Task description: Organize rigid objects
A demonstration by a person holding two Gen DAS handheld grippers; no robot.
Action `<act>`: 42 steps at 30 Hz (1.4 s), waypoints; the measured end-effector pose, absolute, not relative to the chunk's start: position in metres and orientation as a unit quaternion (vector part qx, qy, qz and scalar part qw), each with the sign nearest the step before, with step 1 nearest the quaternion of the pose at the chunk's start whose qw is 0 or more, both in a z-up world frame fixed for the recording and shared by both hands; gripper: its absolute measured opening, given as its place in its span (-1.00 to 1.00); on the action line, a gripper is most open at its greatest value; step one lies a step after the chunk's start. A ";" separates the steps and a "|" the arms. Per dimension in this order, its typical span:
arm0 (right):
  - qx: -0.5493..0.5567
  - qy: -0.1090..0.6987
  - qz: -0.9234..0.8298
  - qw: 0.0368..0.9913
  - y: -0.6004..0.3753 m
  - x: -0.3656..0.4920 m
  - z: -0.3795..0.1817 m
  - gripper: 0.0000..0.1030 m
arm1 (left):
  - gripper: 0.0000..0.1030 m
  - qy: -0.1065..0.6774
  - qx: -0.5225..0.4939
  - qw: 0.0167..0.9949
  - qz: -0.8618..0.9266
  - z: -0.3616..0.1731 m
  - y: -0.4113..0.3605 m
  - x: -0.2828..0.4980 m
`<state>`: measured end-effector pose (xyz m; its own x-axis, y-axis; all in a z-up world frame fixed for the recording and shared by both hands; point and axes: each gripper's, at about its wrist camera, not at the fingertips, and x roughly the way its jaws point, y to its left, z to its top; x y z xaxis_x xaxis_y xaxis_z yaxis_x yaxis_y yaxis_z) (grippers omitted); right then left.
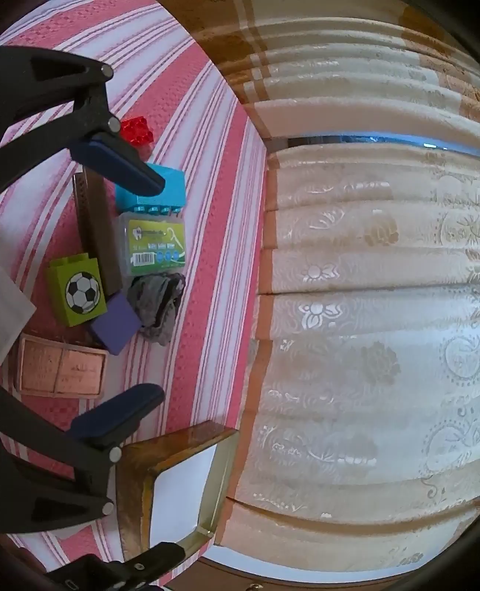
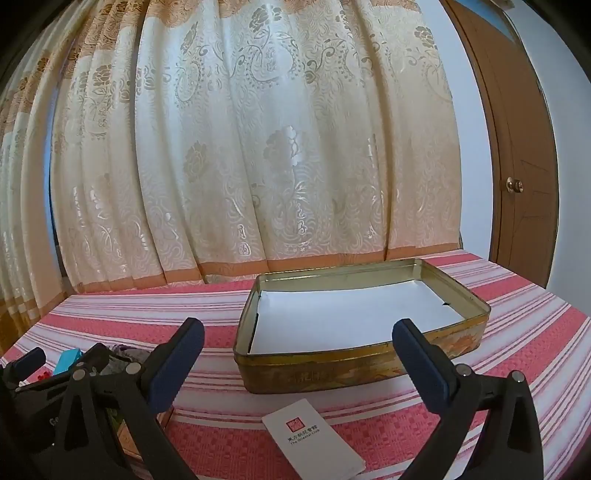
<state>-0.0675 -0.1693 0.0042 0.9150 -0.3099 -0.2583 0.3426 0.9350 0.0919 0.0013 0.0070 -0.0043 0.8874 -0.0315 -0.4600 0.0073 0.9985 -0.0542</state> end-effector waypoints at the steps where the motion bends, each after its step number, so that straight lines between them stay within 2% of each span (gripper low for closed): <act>1: 0.068 0.121 -0.168 0.976 -0.169 -0.067 0.005 0.99 | 0.99 0.238 -0.025 0.971 -0.009 -0.004 0.006 0.001; 42: 0.070 0.128 -0.167 0.975 -0.171 -0.068 0.001 0.99 | 1.00 0.242 -0.030 0.970 -0.010 -0.006 0.012 0.000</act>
